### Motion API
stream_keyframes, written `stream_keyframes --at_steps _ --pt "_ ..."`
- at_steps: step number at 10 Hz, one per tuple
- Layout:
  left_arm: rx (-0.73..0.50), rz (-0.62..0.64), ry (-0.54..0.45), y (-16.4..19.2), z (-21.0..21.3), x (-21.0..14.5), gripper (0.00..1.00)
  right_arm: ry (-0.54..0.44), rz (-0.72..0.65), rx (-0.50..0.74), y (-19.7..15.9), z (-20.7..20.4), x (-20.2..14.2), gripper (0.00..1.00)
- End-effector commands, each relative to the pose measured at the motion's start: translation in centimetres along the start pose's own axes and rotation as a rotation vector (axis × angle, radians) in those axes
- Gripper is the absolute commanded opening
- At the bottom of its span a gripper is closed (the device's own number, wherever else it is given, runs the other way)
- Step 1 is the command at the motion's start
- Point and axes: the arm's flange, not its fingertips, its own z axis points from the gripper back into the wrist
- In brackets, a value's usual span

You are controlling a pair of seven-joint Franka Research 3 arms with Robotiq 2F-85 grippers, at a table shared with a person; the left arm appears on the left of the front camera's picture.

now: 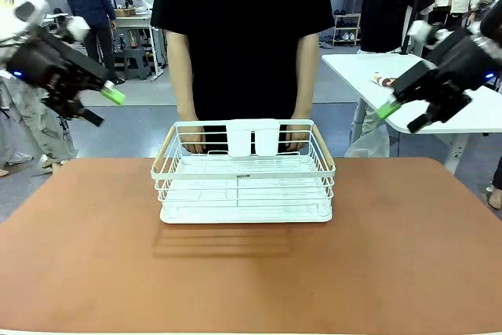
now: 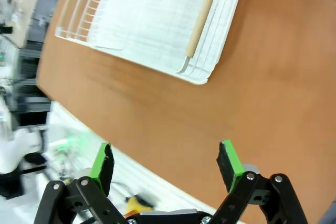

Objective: Clean the table.
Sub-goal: Pick up the Lint Roller when the human hands it over.

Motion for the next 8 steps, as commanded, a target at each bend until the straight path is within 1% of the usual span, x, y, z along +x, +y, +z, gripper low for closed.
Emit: stream_keyframes --at_steps 1,2,3,4,6,7,8 --pt "-0.151 0.100 -0.057 3.4 2.9 -0.9 1.00 -0.003 -0.201 0.190 -4.0 3.8 -0.6 1.00" --pt "-0.220 0.153 -0.087 5.5 5.4 -2.2 1.00 -0.020 -0.264 0.270 -6.2 6.5 -1.9 1.00" --pt "-0.283 0.171 -0.085 7.9 7.3 -3.9 1.00 -0.048 -0.340 0.371 -9.0 8.8 -3.6 1.00" --pt "-0.381 0.229 -0.149 10.3 8.7 -5.5 1.00 -0.067 -0.388 0.440 -11.7 9.9 -5.0 1.00" --pt "-0.432 0.302 -0.236 14.1 11.9 -7.9 1.00 -0.107 -0.447 0.544 -16.4 11.3 -7.4 1.00" --pt "-0.468 0.315 -0.255 15.8 13.2 -9.3 1.00 -0.146 -0.478 0.599 -18.8 12.1 -8.5 1.00" --pt "-0.483 0.328 -0.265 17.4 14.0 -10.6 1.00 -0.166 -0.523 0.593 -20.4 12.4 -9.2 1.00"
